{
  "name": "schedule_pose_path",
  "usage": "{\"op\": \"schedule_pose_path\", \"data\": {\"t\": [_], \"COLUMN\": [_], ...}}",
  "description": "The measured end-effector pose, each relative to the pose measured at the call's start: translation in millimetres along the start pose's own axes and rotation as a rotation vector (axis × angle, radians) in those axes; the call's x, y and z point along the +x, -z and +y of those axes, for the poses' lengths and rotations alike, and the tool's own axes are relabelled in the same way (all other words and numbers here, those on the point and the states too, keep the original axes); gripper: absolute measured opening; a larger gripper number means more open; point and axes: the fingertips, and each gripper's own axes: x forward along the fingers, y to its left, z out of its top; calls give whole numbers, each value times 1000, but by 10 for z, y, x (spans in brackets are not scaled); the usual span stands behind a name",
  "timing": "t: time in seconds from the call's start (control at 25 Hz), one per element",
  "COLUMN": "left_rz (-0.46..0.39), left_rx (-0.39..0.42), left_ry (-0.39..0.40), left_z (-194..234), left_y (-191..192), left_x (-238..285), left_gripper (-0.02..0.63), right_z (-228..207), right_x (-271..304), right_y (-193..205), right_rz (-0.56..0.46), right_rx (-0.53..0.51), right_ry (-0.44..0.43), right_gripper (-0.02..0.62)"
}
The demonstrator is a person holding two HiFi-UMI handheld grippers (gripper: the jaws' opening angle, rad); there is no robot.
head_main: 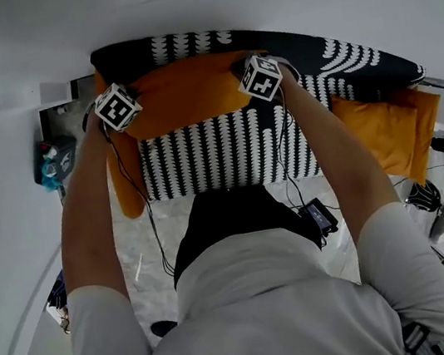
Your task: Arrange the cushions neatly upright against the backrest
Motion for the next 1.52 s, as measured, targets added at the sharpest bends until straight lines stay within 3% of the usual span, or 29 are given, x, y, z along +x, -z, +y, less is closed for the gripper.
{"op": "schedule_pose_path", "data": {"t": [0.44, 0.64, 1.08, 1.52], "left_rz": [-34, -62, -338, -603], "left_rx": [-28, -52, -199, -311], "left_ry": [-49, -102, -185, -309], "left_z": [171, 184, 32, -517], "left_y": [36, 25, -378, -673], "left_x": [38, -29, -556, -1539], "left_gripper": [62, 101, 124, 120], "right_z": [-178, -201, -124, 227], "right_x": [115, 10, -622, -1708], "right_y": [-91, -94, -198, -572], "right_rz": [-16, -39, -185, -440], "right_rx": [23, 68, 193, 346], "right_ry": [102, 159, 253, 337], "right_gripper": [41, 120, 135, 130]}}
